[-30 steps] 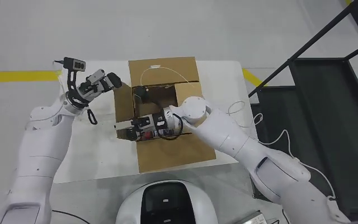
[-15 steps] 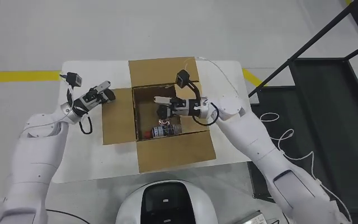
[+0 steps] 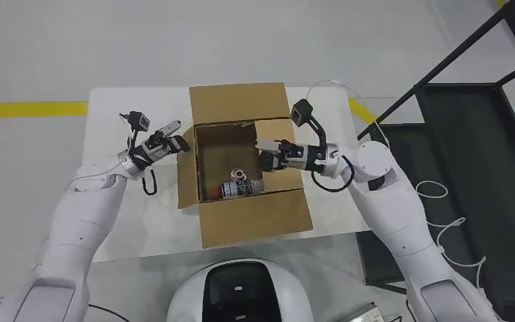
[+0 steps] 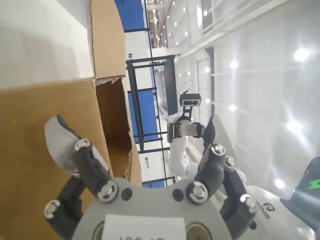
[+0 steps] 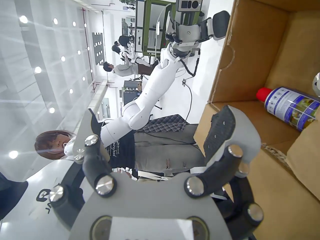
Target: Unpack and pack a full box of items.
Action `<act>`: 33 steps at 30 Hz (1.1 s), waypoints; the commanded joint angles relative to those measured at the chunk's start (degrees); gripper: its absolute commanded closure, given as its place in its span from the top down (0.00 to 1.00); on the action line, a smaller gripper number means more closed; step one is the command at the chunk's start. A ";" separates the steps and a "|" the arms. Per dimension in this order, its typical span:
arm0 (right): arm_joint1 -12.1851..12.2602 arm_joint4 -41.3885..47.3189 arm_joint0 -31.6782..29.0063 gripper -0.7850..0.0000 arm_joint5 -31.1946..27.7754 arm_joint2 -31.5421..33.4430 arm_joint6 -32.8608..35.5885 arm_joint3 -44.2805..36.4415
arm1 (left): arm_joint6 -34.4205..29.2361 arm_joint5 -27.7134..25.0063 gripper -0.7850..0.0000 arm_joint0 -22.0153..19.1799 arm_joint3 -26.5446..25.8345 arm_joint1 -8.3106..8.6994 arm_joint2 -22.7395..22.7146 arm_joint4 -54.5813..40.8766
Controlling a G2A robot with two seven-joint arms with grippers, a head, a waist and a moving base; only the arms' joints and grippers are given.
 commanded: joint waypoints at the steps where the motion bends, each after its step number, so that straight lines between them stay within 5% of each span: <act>1: 0.15 0.02 -0.81 1.00 0.06 0.50 -0.32 -0.11 | -0.82 -0.14 1.00 -1.08 1.59 -0.75 1.31 -0.49; 13: 1.43 0.55 -5.48 1.00 0.29 6.36 -1.27 -3.08 | -4.42 -3.12 1.00 -8.28 8.33 -4.08 4.55 -2.78; 25: 2.69 1.91 -13.38 1.00 0.24 13.92 -3.33 -10.28 | -10.32 0.29 1.00 -10.88 -3.50 -2.95 2.35 -2.24; 33: 3.16 2.41 -21.02 1.00 -0.93 18.79 -7.30 -13.25 | -12.48 2.45 1.00 -13.11 -6.77 -5.34 7.81 -3.47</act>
